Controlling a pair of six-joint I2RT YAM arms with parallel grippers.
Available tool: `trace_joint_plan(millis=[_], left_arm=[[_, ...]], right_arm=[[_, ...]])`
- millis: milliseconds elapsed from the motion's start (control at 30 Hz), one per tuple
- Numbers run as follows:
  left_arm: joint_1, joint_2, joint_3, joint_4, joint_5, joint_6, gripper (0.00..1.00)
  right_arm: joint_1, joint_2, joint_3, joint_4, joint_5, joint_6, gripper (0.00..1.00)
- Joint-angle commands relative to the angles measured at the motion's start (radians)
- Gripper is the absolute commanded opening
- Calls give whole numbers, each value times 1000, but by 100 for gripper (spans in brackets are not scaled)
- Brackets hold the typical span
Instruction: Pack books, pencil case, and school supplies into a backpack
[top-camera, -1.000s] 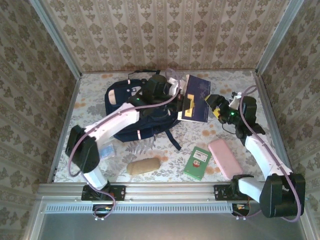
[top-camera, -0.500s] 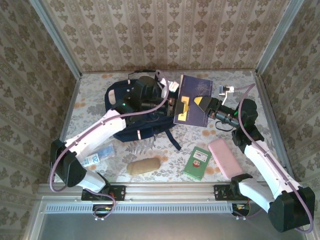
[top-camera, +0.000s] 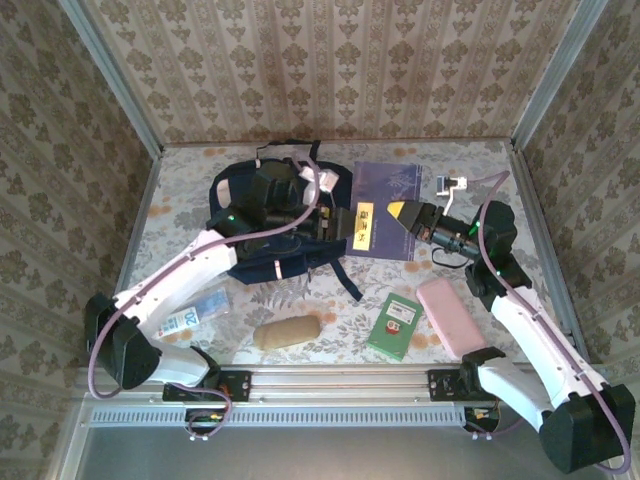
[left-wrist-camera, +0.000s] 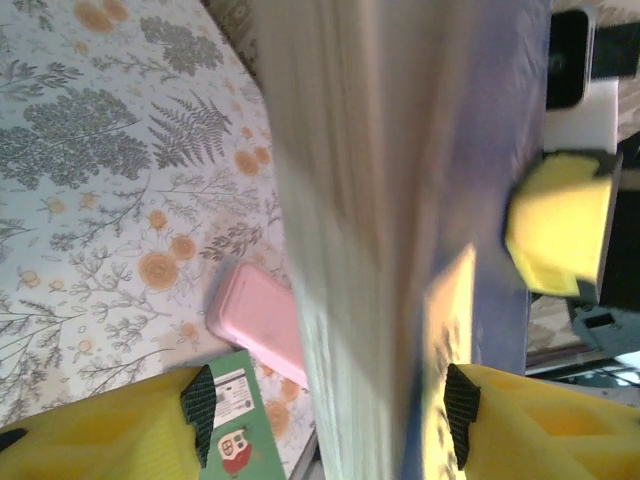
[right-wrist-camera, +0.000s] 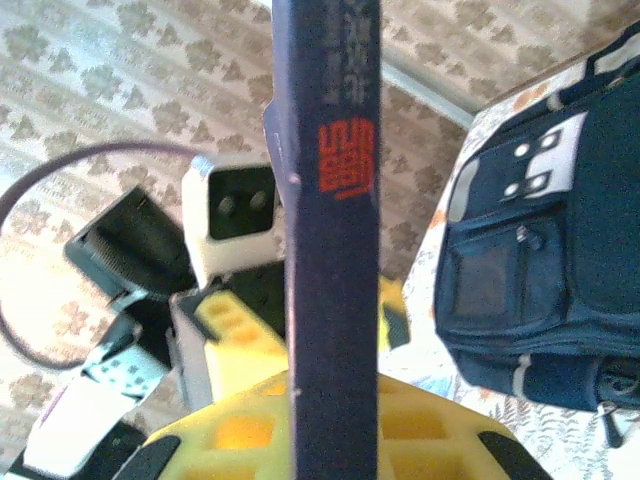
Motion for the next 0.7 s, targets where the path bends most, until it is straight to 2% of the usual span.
trace_joint_plan(millis=[0, 233, 400, 500, 667], left_arm=[[0, -16, -48, 228, 157, -124, 66], [1, -57, -116, 394, 231, -181, 66], [0, -100, -156, 481, 239, -217, 57], [-1, -114, -181, 546, 245, -251, 43], [5, -122, -213, 569, 227, -260, 5]], right_arm=[[53, -33, 43, 83, -81, -2, 0], [141, -63, 46, 65, -83, -27, 0], [142, -71, 39, 27, -51, -53, 0], [141, -65, 31, 8, -25, -67, 0], [142, -66, 24, -16, 5, -88, 0]])
